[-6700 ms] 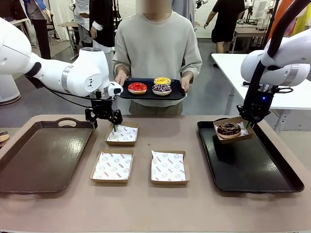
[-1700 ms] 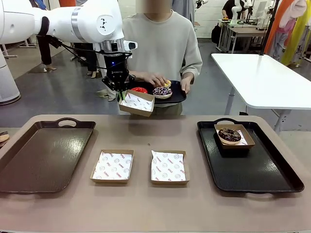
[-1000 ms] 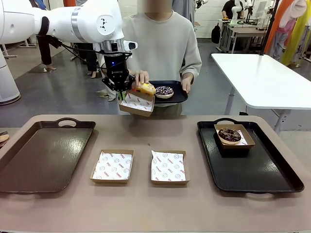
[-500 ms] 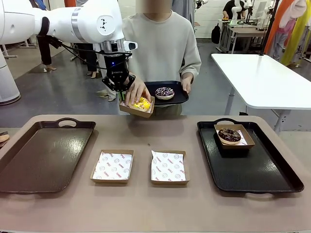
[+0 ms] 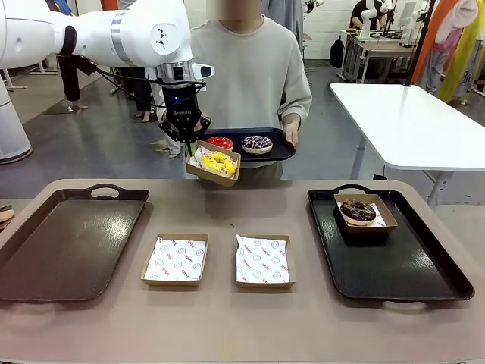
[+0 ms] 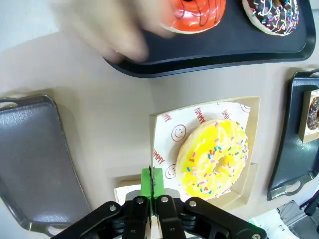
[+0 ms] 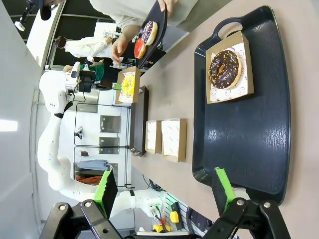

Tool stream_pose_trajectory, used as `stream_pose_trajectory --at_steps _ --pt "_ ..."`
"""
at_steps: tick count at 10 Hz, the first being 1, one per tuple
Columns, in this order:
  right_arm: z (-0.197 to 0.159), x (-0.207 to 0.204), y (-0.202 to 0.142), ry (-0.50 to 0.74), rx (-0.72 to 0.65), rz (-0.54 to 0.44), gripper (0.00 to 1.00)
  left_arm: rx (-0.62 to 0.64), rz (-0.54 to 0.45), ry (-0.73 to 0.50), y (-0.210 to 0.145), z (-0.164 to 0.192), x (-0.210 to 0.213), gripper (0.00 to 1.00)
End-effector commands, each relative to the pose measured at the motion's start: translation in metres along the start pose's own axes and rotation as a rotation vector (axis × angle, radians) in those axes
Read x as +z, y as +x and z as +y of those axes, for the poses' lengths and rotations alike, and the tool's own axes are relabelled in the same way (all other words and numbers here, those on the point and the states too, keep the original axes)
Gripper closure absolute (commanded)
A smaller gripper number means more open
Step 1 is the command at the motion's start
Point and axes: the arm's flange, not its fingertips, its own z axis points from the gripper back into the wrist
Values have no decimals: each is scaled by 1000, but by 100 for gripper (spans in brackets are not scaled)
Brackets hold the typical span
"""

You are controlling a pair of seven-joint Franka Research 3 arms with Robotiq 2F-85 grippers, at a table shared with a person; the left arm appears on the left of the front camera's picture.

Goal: Individually package the donuts and arrange them on the tray.
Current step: Place the picked Paper togo box on the Handle tray while simultaneously picking up another Paper togo box from the table with the other hand.

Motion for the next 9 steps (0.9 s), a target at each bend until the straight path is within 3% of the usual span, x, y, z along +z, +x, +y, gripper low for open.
stream_pose_trajectory --at_steps 1,9 --pt "2 2 -2 -11 -3 11 0 -9 -3 3 -4 2 1 100" --pt "2 2 -2 -11 -3 11 0 -9 -3 3 -4 2 1 100"
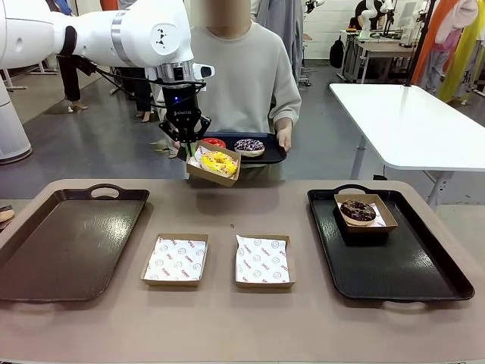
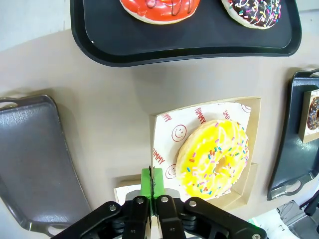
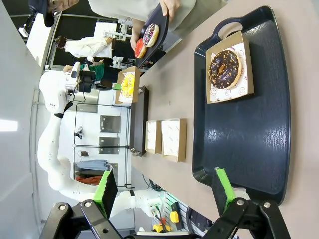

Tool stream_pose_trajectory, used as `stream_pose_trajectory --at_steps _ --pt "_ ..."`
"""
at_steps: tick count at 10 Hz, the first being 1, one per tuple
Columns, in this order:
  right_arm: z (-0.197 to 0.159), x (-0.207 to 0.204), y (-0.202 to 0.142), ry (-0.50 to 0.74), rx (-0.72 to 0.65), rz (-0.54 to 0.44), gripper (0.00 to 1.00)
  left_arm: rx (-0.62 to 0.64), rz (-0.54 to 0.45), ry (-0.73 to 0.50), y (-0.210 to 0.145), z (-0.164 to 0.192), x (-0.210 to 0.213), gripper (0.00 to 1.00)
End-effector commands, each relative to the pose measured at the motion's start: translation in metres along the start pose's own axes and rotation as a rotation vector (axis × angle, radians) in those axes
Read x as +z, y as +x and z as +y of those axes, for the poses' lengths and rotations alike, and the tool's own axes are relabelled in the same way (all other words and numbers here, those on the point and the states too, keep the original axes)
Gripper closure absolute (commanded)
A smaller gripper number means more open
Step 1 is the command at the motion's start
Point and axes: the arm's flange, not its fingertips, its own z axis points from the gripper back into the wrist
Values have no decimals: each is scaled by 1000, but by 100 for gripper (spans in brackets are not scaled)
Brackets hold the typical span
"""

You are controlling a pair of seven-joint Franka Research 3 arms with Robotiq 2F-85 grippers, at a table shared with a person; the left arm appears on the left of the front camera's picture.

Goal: Individually package the donuts and arrange them on the tray.
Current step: Place the picked Paper togo box on the Handle tray while simultaneously picking up another Paper togo box from the table with the other hand.

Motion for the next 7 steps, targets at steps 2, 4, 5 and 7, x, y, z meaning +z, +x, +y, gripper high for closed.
stream_pose_trajectory --at_steps 2,4,5,7 --pt "0 0 0 0 0 0 0 0 0 0 0 0 0 99" --pt "40 -23 8 -95 29 111 0 -21 14 -4 -15 27 3 99" --pt "63 -38 16 -130 36 154 0 -25 17 -14 -23 45 8 99" --pt "99 -76 35 -202 8 221 0 -38 0 -18 -48 84 16 99"
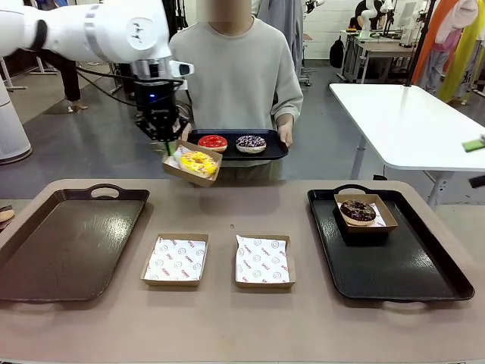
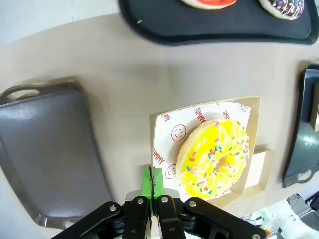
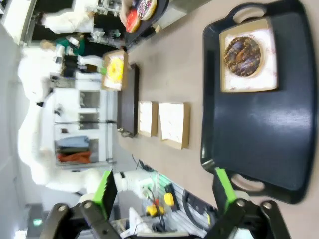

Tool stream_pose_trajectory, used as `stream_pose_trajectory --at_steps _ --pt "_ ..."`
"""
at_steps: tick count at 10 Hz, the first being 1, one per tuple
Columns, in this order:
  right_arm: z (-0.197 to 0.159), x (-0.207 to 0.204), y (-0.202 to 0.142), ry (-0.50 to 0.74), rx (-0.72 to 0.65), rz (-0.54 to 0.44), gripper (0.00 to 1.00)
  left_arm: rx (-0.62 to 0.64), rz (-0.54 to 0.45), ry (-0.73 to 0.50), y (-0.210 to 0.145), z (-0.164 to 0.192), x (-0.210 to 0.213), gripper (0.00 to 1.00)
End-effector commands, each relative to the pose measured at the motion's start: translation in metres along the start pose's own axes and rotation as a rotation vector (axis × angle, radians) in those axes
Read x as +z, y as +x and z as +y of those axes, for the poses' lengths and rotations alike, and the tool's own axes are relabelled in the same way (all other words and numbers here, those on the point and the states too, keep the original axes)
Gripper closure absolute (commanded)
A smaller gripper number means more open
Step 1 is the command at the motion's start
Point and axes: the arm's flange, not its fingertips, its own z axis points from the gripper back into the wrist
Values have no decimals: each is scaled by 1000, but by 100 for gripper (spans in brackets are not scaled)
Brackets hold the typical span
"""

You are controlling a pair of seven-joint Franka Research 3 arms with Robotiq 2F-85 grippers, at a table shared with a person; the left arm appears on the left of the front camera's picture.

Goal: Individually package the donuts and arrange them on the tray.
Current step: Place the picked Paper togo box on the Handle tray while simultaneously picking up another Paper togo box from the table with the other hand.

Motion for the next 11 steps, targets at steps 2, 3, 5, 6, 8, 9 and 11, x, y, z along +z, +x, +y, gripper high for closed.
stream_pose_trajectory --at_steps 2,3,5,6,8,9,11 --pt "51 -56 25 -180 -21 86 0 -12 -27 -68 -55 68 4 99" --pt "68 -83 25 -244 -14 102 0 2 -25 -83 -64 89 4 99" --pt "94 -144 20 -369 3 142 0 32 -62 -85 -85 127 -1 99" --pt "99 -173 16 -417 6 164 0 44 -76 -88 -91 145 -5 99" --pt "101 -223 8 -487 6 188 0 46 -80 -60 -98 173 -16 99" --pt "99 -245 5 -507 1 204 0 60 -68 -43 -97 182 -24 99" --pt "93 -269 -1 -513 -8 230 0 70 -64 -24 -99 193 -33 99"
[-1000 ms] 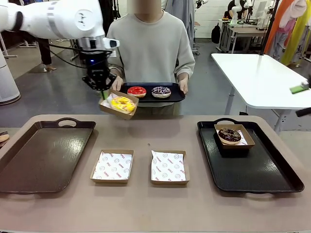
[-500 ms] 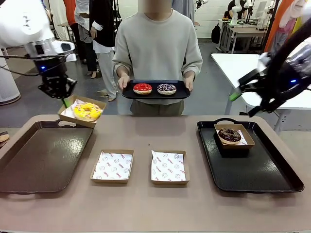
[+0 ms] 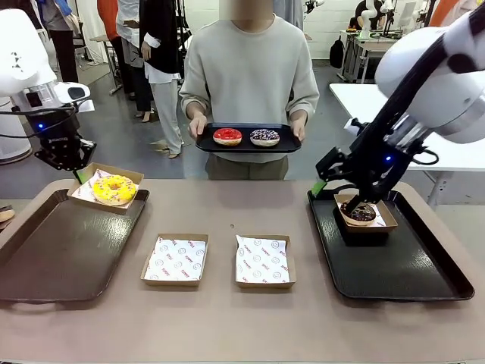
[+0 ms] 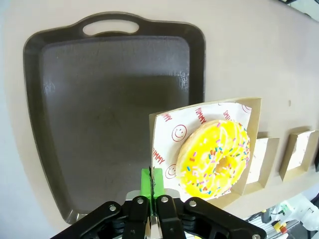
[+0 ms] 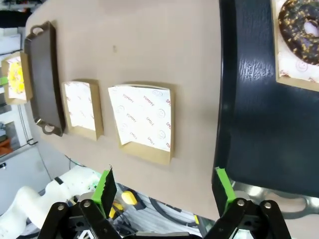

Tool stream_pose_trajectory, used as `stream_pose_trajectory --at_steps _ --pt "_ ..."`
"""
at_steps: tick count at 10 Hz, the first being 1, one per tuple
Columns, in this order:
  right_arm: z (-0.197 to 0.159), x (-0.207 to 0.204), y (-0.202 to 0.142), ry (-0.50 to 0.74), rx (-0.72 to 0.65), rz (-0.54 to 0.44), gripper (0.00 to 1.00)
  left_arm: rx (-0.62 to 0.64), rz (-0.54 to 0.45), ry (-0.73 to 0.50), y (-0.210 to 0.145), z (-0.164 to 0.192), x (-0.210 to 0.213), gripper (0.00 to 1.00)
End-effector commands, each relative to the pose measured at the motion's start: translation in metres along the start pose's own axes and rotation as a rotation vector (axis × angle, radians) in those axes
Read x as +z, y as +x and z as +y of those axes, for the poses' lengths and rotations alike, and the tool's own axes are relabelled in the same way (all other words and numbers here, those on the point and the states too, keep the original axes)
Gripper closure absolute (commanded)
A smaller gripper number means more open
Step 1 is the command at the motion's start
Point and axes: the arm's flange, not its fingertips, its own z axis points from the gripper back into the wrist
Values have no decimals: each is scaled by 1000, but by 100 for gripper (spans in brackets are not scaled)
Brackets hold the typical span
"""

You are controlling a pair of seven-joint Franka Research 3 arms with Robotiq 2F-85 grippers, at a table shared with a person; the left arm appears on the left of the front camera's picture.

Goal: Individually package the donuts and arrange them on the tray.
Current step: Place the picked Paper togo box on the Handle tray while simultaneously picking up another Paper togo box from the table with the other hand.

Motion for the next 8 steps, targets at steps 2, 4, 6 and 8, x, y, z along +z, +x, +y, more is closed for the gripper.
stream_pose_trajectory --at_steps 2,4,6,8 --pt "0 -12 2 -16 -16 -3 0 -4 -18 42 -3 5 -4 99" --pt "0 -13 3 -5 -2 12 0 1 5 7 -1 3 -3 99" --pt "0 -13 3 -5 -2 12 0 1 5 7 -1 3 -3 99" --pt "0 -13 3 -5 -2 12 0 1 5 7 -1 3 -3 99"
